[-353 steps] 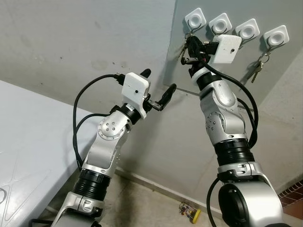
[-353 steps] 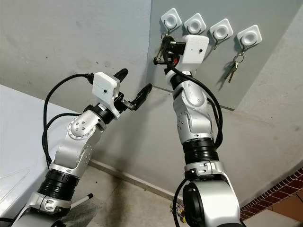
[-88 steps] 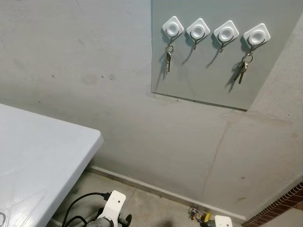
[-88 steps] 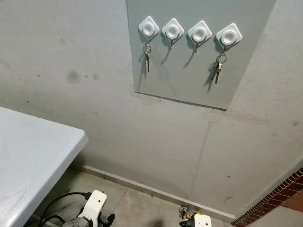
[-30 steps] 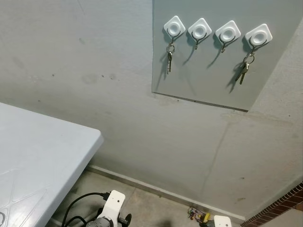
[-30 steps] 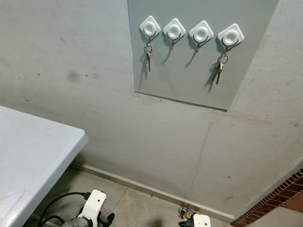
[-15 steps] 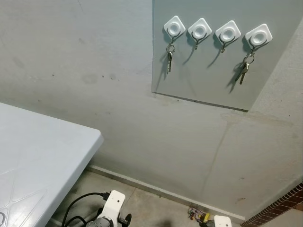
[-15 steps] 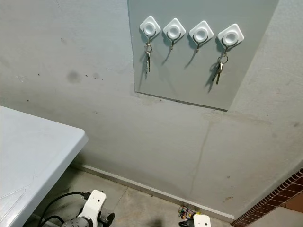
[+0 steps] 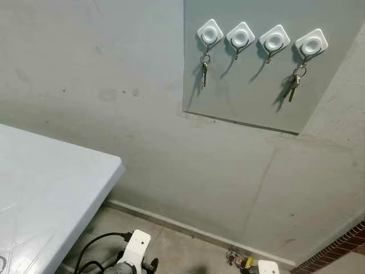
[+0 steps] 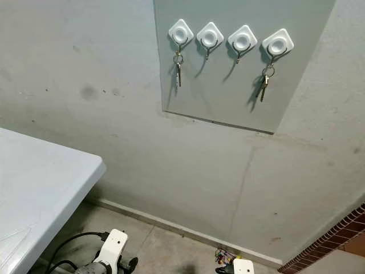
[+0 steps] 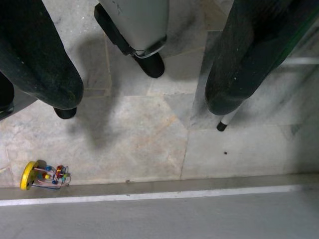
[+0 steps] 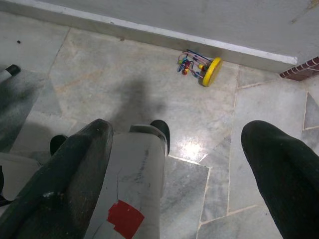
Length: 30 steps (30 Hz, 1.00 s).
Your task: Hang keys on a hook
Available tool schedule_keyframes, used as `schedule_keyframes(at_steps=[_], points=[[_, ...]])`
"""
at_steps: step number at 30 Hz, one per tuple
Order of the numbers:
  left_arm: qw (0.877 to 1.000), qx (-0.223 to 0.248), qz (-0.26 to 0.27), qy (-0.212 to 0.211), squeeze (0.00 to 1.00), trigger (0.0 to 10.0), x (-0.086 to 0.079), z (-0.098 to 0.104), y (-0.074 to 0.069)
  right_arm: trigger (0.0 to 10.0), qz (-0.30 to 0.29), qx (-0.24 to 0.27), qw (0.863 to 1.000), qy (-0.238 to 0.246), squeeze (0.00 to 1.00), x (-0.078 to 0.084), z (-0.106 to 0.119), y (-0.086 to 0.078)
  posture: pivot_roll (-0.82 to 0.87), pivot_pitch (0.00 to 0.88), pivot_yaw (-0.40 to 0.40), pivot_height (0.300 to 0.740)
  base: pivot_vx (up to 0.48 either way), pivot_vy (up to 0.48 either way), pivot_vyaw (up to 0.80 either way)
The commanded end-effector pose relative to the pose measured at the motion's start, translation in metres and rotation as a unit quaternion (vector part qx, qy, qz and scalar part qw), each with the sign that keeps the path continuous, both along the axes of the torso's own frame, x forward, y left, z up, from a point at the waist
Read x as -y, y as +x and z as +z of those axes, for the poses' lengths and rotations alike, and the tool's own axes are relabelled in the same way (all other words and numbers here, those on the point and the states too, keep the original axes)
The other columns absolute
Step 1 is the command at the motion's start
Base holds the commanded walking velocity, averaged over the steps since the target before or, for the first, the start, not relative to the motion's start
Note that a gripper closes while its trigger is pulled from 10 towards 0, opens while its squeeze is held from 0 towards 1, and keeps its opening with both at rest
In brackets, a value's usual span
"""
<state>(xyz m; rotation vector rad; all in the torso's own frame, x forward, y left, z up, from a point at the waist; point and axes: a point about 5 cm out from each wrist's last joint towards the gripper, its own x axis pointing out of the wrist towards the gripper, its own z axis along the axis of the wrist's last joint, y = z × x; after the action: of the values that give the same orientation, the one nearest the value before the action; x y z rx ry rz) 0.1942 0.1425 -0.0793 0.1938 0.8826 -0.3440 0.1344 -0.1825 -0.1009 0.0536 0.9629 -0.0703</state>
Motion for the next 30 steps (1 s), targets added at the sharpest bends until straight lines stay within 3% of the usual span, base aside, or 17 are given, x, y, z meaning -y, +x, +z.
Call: schedule_keyframes(at_steps=[1, 30], points=[[1.0, -0.007, 0.007, 0.004, 0.0, 10.0, -0.0045, -0.0017, -0.003, 10.0, 0.001, -0.024, 0.999, 0.023, 0.0, -0.0131, -0.0057, -0.0119, -0.09, 0.0, 0.039, 0.711, 0.0, 0.0, 0.0], [1.0, -0.006, 0.009, 0.004, 0.0, 10.0, -0.0047, -0.001, -0.0015, 10.0, 0.002, -0.024, 0.999, 0.023, 0.0, -0.0129, -0.0054, -0.0109, -0.09, 0.0, 0.038, 0.711, 0.0, 0.0, 0.0]])
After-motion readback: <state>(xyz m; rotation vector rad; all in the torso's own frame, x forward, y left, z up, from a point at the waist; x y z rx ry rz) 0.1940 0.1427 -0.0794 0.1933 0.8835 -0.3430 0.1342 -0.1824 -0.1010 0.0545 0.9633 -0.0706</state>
